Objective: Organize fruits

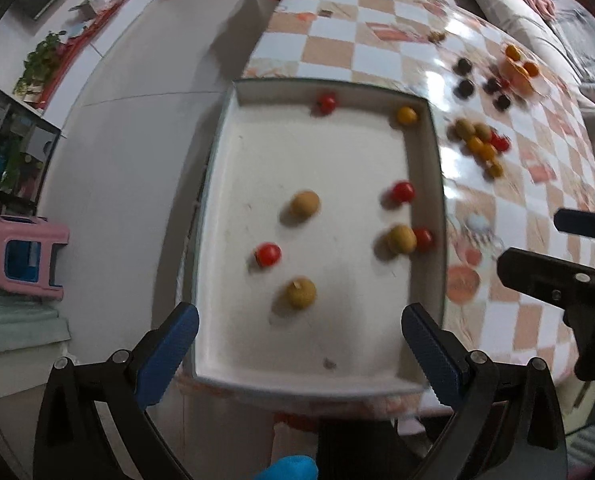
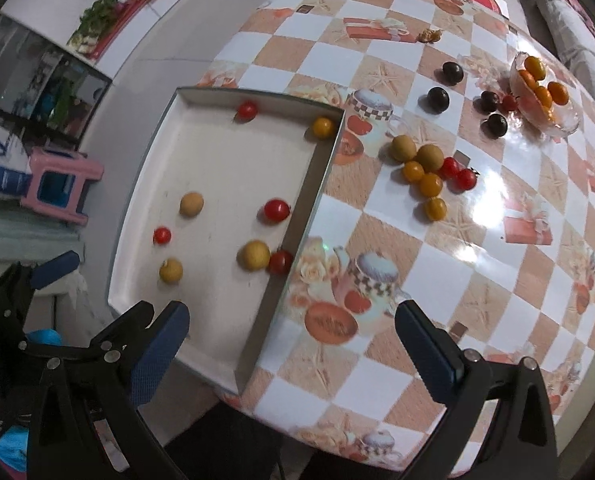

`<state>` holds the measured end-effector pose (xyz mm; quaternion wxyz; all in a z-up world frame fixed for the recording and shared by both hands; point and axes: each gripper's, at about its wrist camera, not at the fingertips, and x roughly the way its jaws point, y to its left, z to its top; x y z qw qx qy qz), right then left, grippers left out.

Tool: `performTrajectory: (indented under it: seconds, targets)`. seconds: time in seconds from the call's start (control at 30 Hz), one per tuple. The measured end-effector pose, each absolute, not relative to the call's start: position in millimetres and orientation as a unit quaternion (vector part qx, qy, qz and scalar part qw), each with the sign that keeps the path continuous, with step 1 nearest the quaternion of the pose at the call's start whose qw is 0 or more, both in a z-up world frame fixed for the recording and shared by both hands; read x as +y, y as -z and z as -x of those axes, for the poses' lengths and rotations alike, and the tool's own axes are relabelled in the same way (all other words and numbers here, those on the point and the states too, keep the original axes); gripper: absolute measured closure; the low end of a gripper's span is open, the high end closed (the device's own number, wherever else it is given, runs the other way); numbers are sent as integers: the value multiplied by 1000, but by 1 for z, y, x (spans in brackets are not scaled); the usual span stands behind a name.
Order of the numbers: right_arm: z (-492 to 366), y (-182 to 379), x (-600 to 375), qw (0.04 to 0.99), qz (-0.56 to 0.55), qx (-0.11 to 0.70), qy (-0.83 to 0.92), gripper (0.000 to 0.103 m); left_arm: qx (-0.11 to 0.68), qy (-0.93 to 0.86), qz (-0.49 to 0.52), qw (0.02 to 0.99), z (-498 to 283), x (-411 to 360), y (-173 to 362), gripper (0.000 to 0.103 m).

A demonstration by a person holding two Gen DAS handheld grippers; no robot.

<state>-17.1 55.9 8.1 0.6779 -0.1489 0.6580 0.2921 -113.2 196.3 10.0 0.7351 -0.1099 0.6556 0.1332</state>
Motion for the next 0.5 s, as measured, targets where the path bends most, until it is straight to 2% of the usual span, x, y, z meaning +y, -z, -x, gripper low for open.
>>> performTrajectory:
  seconds: [0.5]
  targets:
    - [42, -28, 65, 671, 190, 646, -309, 0, 657, -139, 82, 736, 135, 173, -31, 1]
